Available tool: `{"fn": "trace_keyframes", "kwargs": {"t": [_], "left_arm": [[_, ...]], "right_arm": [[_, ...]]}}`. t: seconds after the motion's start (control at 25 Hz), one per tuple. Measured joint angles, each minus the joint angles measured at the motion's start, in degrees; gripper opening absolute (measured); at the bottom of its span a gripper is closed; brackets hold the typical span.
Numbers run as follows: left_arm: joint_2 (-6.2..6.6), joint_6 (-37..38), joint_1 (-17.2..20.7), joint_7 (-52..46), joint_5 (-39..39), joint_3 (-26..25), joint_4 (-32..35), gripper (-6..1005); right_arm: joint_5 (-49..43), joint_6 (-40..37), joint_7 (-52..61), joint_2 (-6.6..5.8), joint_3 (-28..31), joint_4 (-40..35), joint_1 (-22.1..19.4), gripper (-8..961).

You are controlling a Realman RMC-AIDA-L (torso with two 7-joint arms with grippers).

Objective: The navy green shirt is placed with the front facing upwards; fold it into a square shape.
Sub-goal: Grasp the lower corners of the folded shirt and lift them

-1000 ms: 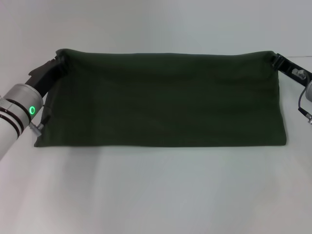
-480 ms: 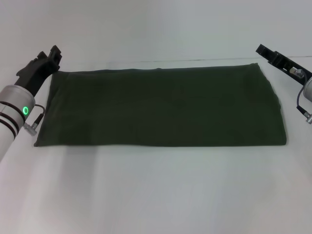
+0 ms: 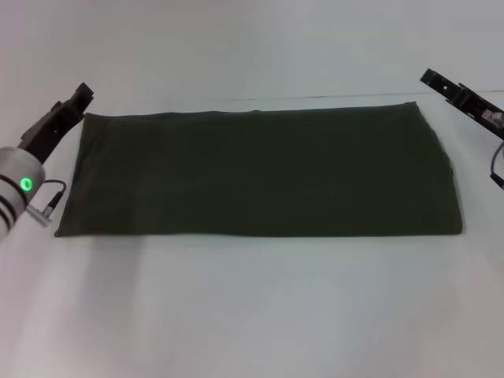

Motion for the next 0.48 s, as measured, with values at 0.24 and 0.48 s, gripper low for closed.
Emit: {"fn": "trace_keyframes", "kwargs": {"t": [0.24, 0.48], "left_arm": [[0.56, 2.94, 5.03, -30.62, 14.93, 10.82, 10.08, 632], [2.44, 14.98, 8.13, -52.94, 34.56, 10.82, 19.61, 719]], "right_arm": [[-0.12, -5.54, 9.75, -2.42, -6.4, -0.99, -3.62, 895], [-0.35, -11.09, 22.94, -6.19, -18.27, -3.93, -7.6, 887]]}}
